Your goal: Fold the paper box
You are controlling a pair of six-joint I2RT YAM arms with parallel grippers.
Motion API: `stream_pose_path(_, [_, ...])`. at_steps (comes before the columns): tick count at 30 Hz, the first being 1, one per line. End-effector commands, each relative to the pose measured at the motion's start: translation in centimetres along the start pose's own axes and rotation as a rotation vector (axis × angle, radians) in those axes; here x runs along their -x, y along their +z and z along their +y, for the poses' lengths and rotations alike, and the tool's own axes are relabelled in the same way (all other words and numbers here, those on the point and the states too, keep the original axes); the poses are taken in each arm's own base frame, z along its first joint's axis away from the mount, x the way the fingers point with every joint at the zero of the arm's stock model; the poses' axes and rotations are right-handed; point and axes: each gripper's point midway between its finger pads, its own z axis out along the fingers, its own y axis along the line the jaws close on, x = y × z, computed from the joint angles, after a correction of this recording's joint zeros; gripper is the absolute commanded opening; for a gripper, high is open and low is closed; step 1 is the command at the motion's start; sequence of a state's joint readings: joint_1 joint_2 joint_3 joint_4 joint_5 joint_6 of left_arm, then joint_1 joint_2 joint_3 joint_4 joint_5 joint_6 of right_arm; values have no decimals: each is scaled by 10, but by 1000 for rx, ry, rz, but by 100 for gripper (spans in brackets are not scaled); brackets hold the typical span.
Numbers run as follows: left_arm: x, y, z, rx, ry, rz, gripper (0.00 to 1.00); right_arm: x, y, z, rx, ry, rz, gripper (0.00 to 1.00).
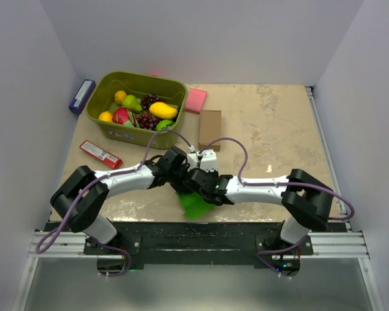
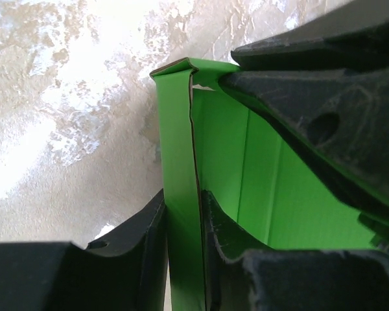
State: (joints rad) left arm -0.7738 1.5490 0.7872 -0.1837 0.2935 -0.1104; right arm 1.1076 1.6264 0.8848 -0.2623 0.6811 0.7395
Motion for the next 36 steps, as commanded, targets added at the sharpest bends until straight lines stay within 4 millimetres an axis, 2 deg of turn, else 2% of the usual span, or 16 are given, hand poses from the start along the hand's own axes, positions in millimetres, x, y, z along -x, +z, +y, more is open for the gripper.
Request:
stream_pose_path(1, [31, -9, -32, -131, 81, -108, 5, -43, 8, -42, -237, -252, 55, 0])
stream_pose_path(5, [31, -7, -37, -169, 69, -108, 5, -49, 9, -29, -190, -236, 45, 0])
stream_pose_path(7, [30, -6, -40, -193, 64, -104, 5, -54, 11, -6, -90, -179, 51, 0])
stream_pose_path(11, [28, -3, -45, -229, 49, -94, 5, -56, 8, 21, 10, -148, 26, 0])
stream_pose_path(12, [28, -4, -48, -243, 50, -94, 5, -59, 8, 19, -13, -176, 22, 0])
stream_pose_path(13, [27, -3, -48, -246, 50, -92, 5, -52, 6, 21, -44, -191, -14, 0])
stream_pose_path(15, [27, -4, -47, -237, 59, -88, 5, -60, 9, 9, -119, -239, 11, 0])
stream_pose_path(18, [28, -6, -42, -204, 62, -92, 6, -60, 5, 16, -75, -222, 21, 0])
stream_pose_path(19, [27, -6, -41, -199, 63, -89, 6, -65, 3, 15, -51, -221, 37, 1])
stream_pose_path(23, [25, -4, -36, -175, 60, -73, 6, -74, -7, 22, 31, -170, 92, 10])
stream_pose_path(28, [23, -3, -32, -151, 59, -57, 6, -82, -12, 14, 33, -151, 123, 19])
stream_pose_path(32, [20, -1, -27, -130, 57, -36, 6, -69, -22, 16, 46, -119, 108, 39])
stream_pose_path(36, [18, -1, -26, -120, 56, -27, 6, -53, -34, 13, 48, -83, 88, 49])
